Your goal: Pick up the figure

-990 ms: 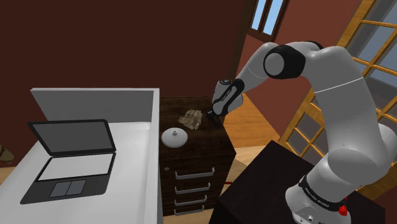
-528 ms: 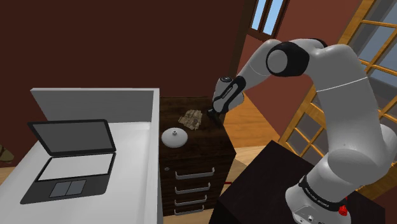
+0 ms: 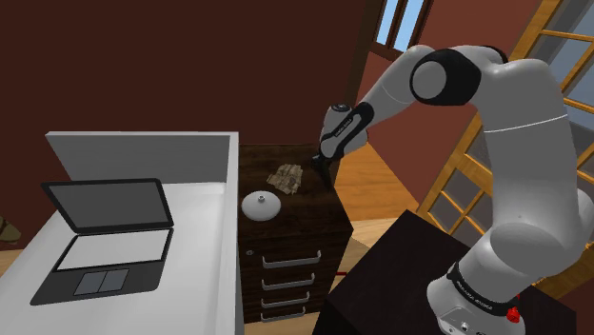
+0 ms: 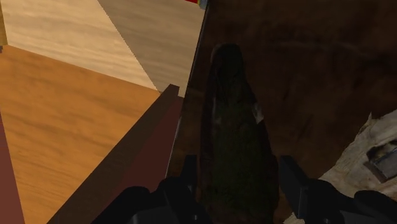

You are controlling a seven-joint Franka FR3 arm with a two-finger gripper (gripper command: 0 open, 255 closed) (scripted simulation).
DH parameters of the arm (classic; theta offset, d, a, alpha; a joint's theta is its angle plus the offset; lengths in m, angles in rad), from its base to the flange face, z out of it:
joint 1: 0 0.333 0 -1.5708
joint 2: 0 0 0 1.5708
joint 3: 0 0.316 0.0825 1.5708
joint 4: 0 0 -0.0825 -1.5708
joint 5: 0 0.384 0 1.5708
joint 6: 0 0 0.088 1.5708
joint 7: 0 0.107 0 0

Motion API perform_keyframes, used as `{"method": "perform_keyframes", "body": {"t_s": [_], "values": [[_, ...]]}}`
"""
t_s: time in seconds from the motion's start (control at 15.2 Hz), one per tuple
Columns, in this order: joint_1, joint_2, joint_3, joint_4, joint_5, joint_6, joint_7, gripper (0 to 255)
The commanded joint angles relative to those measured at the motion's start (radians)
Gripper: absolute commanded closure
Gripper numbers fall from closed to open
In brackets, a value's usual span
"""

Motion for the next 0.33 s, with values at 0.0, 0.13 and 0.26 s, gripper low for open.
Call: {"method": "perform_keyframes", "body": {"t_s": [0.0,0.13,0.26], "values": [[-0.001,-0.025,0.001,-0.008,0.000,-0.017,-0.003,255],[-0.001,-0.049,0.002,-0.015,0.000,-0.033,-0.006,255],[-0.001,-0.050,0.002,-0.016,0.001,-0.035,-0.006,255]]}}
